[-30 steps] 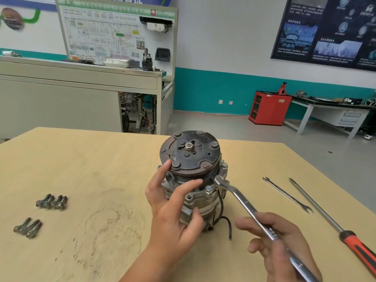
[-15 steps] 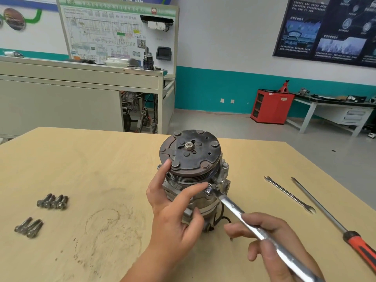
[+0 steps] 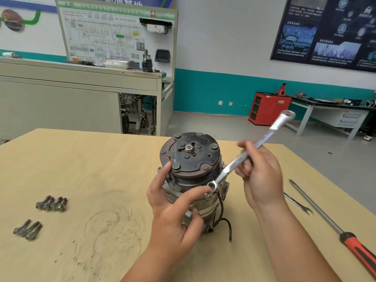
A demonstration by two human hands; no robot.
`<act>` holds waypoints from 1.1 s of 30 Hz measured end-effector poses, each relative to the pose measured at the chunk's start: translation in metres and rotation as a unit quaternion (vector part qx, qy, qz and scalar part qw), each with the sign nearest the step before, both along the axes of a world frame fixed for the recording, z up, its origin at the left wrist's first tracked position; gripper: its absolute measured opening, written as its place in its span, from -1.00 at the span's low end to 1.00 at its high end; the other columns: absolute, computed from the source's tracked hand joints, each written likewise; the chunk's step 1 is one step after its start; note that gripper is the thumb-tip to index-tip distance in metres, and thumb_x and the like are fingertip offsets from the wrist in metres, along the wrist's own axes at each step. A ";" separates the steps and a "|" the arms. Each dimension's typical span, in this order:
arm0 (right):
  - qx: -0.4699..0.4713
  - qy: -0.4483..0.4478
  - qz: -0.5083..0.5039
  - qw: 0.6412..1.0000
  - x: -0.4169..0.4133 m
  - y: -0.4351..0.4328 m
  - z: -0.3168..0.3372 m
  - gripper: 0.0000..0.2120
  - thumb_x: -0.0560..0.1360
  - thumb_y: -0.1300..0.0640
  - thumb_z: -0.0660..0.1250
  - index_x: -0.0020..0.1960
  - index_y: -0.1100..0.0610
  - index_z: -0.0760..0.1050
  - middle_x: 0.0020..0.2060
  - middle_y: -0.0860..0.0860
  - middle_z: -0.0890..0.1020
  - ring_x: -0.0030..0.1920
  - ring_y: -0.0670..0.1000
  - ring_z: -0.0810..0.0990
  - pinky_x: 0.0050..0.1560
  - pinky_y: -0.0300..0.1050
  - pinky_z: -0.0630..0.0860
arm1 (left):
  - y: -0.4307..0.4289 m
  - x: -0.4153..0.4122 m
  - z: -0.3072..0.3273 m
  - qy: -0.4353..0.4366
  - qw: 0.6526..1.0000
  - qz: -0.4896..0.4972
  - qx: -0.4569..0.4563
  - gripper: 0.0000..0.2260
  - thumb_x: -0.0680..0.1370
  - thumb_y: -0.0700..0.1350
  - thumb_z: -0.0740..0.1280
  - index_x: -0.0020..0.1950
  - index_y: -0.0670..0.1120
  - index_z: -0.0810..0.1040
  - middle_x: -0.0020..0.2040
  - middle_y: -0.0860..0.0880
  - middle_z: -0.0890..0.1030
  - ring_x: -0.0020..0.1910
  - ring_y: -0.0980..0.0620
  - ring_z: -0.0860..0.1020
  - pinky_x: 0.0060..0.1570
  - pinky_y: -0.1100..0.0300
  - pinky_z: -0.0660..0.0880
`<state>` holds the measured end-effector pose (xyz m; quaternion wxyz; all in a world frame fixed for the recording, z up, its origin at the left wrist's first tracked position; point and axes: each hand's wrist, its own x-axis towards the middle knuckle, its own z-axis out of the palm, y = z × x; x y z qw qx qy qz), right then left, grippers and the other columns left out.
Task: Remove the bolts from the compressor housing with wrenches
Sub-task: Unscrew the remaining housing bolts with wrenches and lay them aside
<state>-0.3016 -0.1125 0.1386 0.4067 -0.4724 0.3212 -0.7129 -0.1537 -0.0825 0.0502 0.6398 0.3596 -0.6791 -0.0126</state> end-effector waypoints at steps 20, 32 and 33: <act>0.308 0.601 -0.071 0.734 -0.131 0.010 -0.086 -0.49 0.59 -0.13 0.10 -0.46 0.08 0.37 -0.54 -0.08 0.42 -0.44 -0.04 0.41 -0.32 -0.14 0.30 | 0.041 -0.056 -0.015 -0.431 0.886 -0.168 -0.032 -0.77 0.54 0.07 0.19 0.05 0.32 0.60 0.21 0.29 0.54 0.24 0.26 0.47 0.17 0.35 0.38; 0.280 0.810 -0.151 0.493 -0.106 -0.030 -0.088 -0.53 0.52 -0.31 -0.01 -0.16 0.06 0.40 -0.05 -0.01 0.60 -0.01 0.04 0.56 -0.19 -0.15 0.35 | 0.041 -0.082 -0.028 -0.402 0.840 -0.222 0.289 -0.66 0.64 -0.06 0.19 0.43 0.04 0.42 0.47 0.11 0.31 0.47 0.10 0.22 0.41 0.26 0.04; 0.261 0.788 -0.173 0.529 -0.102 -0.027 -0.081 -0.55 0.51 -0.32 0.03 -0.17 0.05 0.37 -0.11 -0.04 0.59 -0.06 0.02 0.56 -0.23 -0.15 0.34 | 0.041 -0.074 -0.024 -0.334 0.863 -0.231 0.301 -0.67 0.60 -0.04 0.25 0.37 0.04 0.48 0.38 0.13 0.41 0.38 0.13 0.33 0.38 0.32 0.14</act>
